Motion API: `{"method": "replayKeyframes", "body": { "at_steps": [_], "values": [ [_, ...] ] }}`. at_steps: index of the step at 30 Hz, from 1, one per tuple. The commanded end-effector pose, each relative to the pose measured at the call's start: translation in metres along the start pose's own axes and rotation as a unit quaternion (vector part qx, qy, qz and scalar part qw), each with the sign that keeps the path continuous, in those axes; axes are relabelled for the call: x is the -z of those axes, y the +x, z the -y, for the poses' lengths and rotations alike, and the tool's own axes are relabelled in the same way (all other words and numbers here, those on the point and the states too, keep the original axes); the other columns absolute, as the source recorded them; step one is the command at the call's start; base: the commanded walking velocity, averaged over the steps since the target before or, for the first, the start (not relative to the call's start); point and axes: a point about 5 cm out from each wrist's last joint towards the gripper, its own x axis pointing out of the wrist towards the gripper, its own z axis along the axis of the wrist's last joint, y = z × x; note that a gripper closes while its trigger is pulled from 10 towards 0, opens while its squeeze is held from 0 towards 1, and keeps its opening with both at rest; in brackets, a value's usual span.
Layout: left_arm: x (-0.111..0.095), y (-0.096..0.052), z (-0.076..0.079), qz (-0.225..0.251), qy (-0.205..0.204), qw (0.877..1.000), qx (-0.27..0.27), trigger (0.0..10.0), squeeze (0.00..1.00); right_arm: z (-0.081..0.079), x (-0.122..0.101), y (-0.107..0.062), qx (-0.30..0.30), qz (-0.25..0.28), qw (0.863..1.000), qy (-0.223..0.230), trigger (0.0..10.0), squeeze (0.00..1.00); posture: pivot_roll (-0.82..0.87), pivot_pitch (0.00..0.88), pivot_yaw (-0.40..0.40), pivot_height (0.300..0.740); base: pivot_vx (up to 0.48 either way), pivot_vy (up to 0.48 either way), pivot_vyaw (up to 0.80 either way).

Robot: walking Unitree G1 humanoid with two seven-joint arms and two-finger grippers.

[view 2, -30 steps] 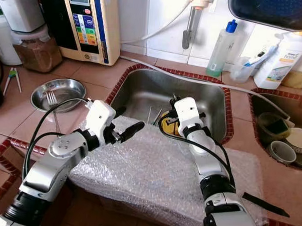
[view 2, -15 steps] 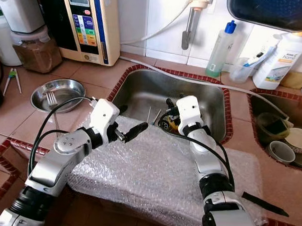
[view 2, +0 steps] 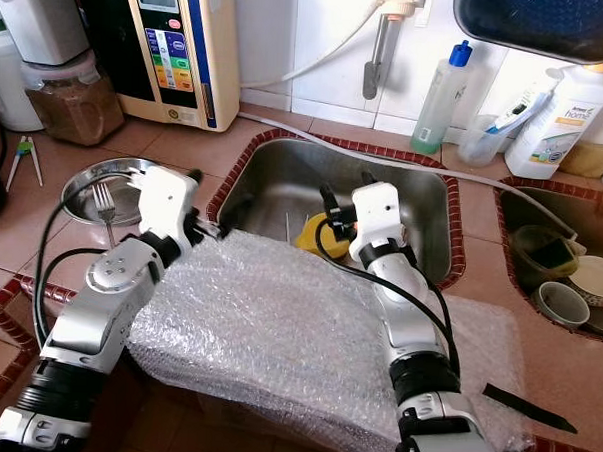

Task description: Kitchen organization

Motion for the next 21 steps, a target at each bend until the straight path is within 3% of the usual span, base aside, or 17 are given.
{"method": "replayKeyframes", "body": {
  "at_steps": [1,6,12,13,14,15,16,17,18,19,21],
  "values": [
    [-0.008,-0.003,-0.008,0.018,0.007,0.999,-0.043,10.0,1.00,-0.003,-0.008,0.001,-0.013,0.012,1.000,-0.001,10.0,1.00,-0.04,0.049,-0.001,0.740,0.000,0.000,0.00],
    [-0.013,-0.013,-0.028,0.030,0.016,0.989,-0.147,10.0,1.00,-0.019,-0.021,-0.002,-0.061,0.036,0.997,0.026,10.0,1.00,-0.01,0.062,0.003,0.740,0.000,0.000,0.00],
    [-0.020,-0.023,-0.043,0.047,0.019,0.977,-0.206,10.0,1.00,-0.041,-0.041,-0.010,-0.148,0.056,0.983,0.091,10.0,1.00,0.00,0.080,0.016,0.740,0.000,0.000,0.00],
    [-0.019,-0.026,-0.046,0.035,0.038,0.973,-0.226,10.0,0.96,-0.045,-0.045,-0.012,-0.168,0.056,0.979,0.099,10.0,1.00,0.00,0.090,0.018,0.740,0.000,0.000,0.00],
    [-0.018,-0.027,-0.047,0.029,0.031,0.971,-0.237,10.0,0.96,-0.047,-0.046,-0.014,-0.179,0.053,0.977,0.103,10.0,1.00,0.00,0.095,0.020,0.740,0.000,0.000,0.00],
    [-0.017,-0.030,-0.049,0.020,0.023,0.966,-0.255,10.0,0.89,-0.050,-0.049,-0.017,-0.199,0.050,0.973,0.108,10.0,1.00,0.00,0.105,0.022,0.740,0.000,0.000,0.00],
    [-0.017,-0.032,-0.051,0.014,0.020,0.963,-0.268,10.0,0.67,-0.052,-0.050,-0.018,-0.208,0.049,0.971,0.111,10.0,1.00,0.01,0.107,0.023,0.740,0.000,0.000,0.00],
    [-0.016,-0.034,-0.053,0.004,0.008,0.958,-0.287,10.0,0.24,-0.054,-0.051,-0.021,-0.223,0.043,0.967,0.119,10.0,1.00,0.01,0.110,0.023,0.740,0.000,0.000,0.00],
    [-0.015,-0.035,-0.053,0.001,-0.001,0.956,-0.292,10.0,0.24,-0.054,-0.051,-0.022,-0.229,0.040,0.965,0.124,10.0,1.00,0.01,0.110,0.023,0.740,0.000,0.000,0.00],
    [-0.013,-0.040,-0.056,-0.009,-0.020,0.949,-0.315,10.0,0.00,-0.057,-0.052,-0.024,-0.241,0.036,0.961,0.130,10.0,1.00,0.03,0.125,0.030,0.740,0.000,0.000,0.00],
    [-0.010,-0.045,-0.057,-0.021,-0.037,0.945,-0.324,10.0,0.00,-0.061,-0.055,-0.026,-0.260,0.034,0.955,0.140,10.0,1.00,0.04,0.131,0.033,0.740,0.000,0.000,0.00]
  ]
}}
